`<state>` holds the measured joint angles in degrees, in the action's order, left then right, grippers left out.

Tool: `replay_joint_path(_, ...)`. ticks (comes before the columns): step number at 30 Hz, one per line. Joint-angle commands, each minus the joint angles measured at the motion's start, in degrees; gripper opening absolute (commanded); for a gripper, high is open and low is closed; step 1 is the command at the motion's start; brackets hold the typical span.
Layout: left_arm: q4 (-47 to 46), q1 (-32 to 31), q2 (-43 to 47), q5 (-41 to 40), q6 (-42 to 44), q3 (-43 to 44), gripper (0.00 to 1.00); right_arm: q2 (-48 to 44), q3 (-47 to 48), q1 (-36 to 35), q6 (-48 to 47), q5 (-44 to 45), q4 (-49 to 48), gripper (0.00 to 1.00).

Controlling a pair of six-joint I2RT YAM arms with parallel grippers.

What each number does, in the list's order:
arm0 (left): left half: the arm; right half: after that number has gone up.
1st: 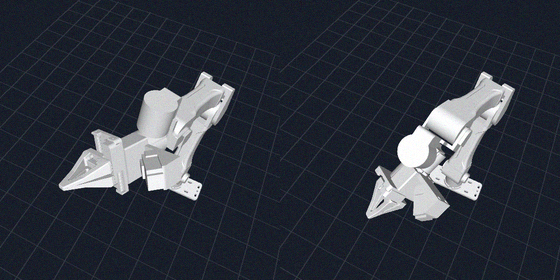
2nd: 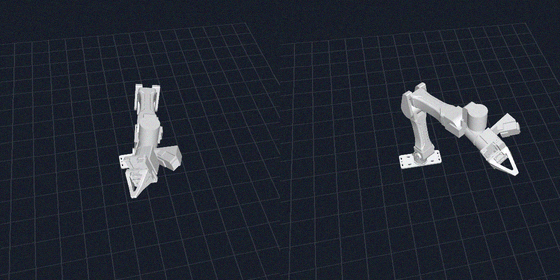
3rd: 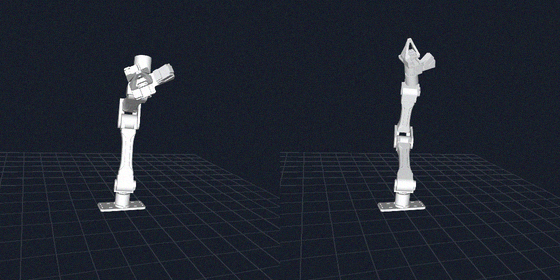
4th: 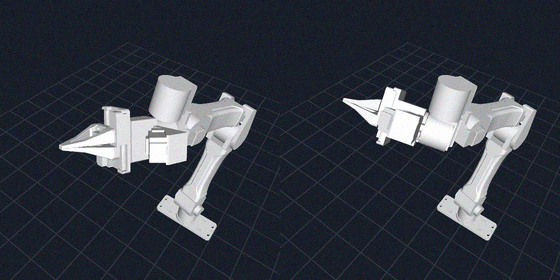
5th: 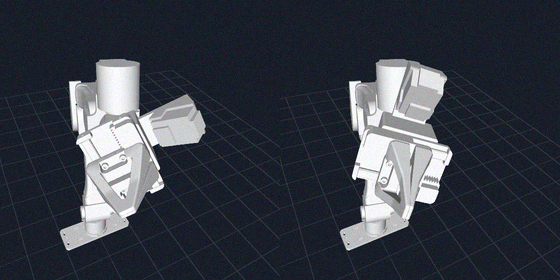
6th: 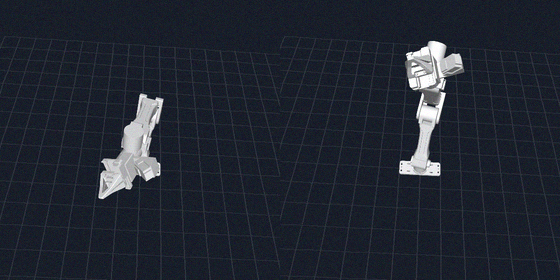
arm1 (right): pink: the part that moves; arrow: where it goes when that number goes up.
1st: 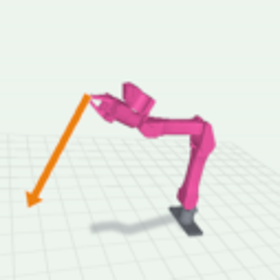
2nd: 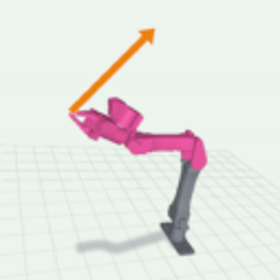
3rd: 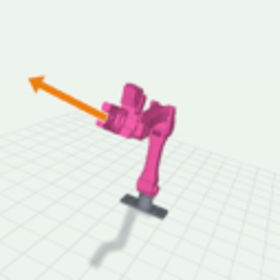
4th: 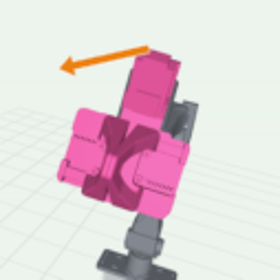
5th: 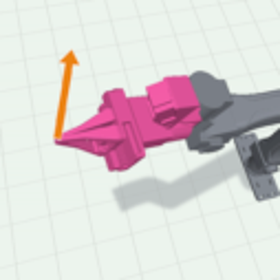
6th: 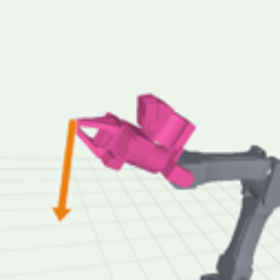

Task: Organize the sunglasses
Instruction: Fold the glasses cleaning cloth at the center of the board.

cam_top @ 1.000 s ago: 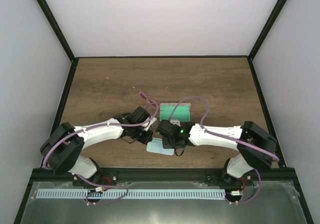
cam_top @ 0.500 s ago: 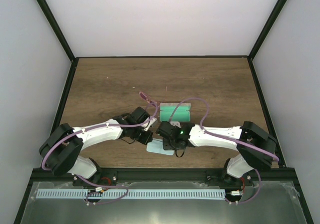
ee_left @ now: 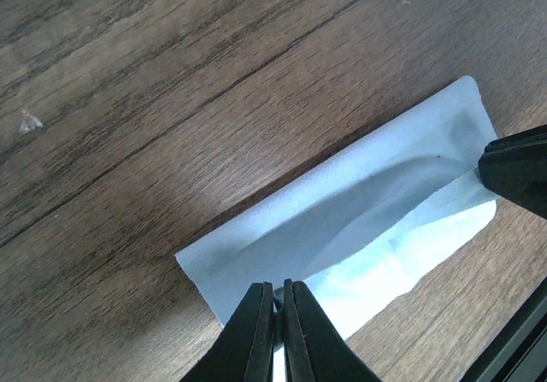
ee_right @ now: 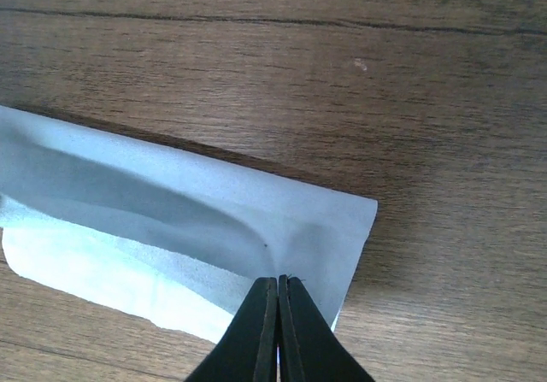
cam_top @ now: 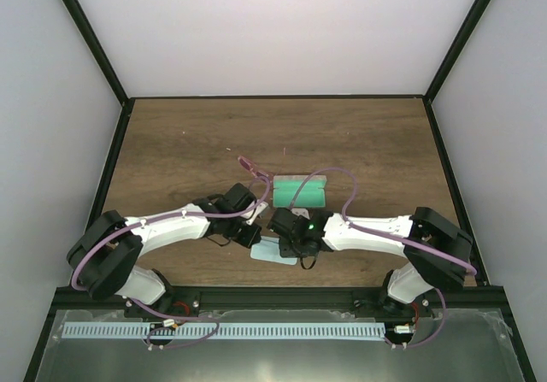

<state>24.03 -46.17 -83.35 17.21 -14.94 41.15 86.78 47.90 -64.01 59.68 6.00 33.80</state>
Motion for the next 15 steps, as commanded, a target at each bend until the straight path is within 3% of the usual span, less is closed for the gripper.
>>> replay_joint_path(1,-0.59,-0.39,0.98,0.25,-0.09,-1.3,0.04,0.32,-0.21,-0.67,1.18,0.25,-0.17,0.01)
replay_joint_path(15,-0.22,-1.56,1.37,0.73,-0.87,-1.88,0.04,0.76,-0.61,-1.22,1.91,-0.15,-0.68,0.01)
